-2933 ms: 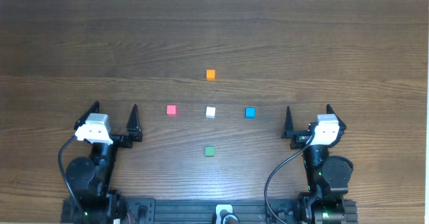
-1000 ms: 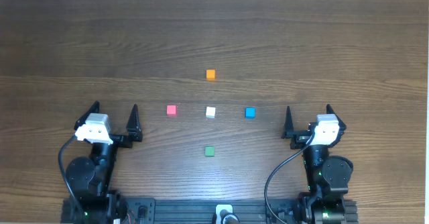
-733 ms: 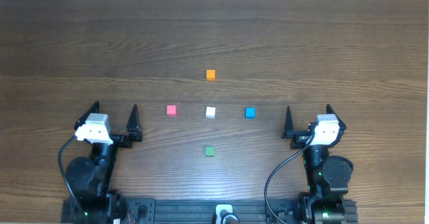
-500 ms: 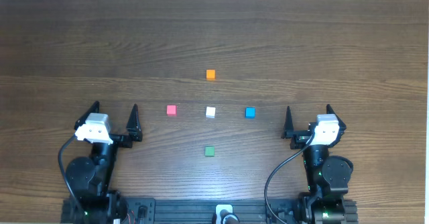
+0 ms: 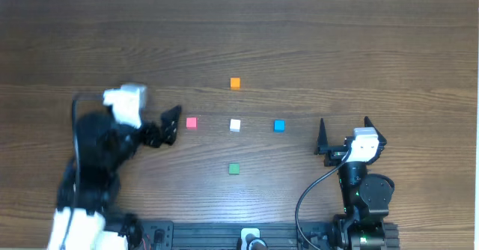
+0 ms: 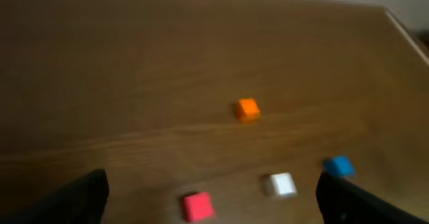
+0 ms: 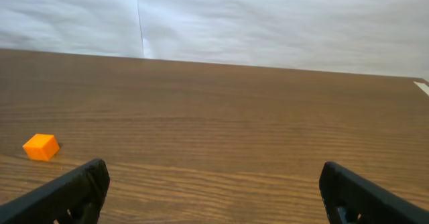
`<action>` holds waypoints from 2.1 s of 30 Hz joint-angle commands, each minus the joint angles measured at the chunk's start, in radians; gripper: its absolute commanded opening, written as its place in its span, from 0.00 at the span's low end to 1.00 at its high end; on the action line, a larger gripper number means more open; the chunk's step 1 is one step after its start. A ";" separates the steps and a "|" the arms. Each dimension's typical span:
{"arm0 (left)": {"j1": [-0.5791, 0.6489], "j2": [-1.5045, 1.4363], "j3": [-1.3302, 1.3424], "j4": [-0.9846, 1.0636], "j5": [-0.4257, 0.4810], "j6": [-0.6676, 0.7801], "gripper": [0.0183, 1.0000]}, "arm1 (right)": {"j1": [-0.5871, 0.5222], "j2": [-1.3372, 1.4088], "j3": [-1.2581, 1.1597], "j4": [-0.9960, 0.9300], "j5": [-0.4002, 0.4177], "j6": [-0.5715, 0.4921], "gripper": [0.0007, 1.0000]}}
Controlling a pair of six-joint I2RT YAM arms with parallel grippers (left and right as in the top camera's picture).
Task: Stack Cubes
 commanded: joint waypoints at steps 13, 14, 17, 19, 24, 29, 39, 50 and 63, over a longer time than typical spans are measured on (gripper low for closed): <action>-0.328 0.646 0.407 -0.379 -0.320 -0.346 1.00 | -0.005 -0.010 -0.008 0.002 -0.008 -0.001 0.99; -0.340 0.666 0.407 -0.388 -0.337 -0.364 1.00 | -0.005 -0.010 -0.008 0.002 -0.008 -0.001 0.99; -0.361 0.726 0.407 -0.393 -0.354 -0.390 1.00 | -0.005 -0.010 -0.008 0.002 -0.008 -0.001 0.99; -0.362 0.760 0.407 -0.393 -0.366 -0.417 1.00 | -0.005 -0.010 -0.008 0.002 -0.008 -0.001 0.99; -0.362 0.822 0.407 -0.378 -0.383 -0.441 1.00 | -0.005 -0.010 -0.008 0.002 -0.008 -0.001 0.99; -0.362 0.869 0.407 -0.352 -0.398 -0.441 0.98 | -0.005 -0.010 -0.008 0.002 -0.008 -0.001 0.99; -0.360 0.919 0.406 -0.307 -0.442 -0.397 0.92 | -0.005 -0.010 -0.008 0.002 -0.008 -0.001 0.99; -0.341 0.953 0.406 -0.288 -0.441 -0.377 0.83 | -0.005 -0.010 -0.008 0.002 -0.008 -0.001 0.99; -0.342 0.968 0.406 -0.289 -0.438 -0.377 0.44 | -0.005 -0.010 -0.008 0.002 -0.008 -0.001 0.99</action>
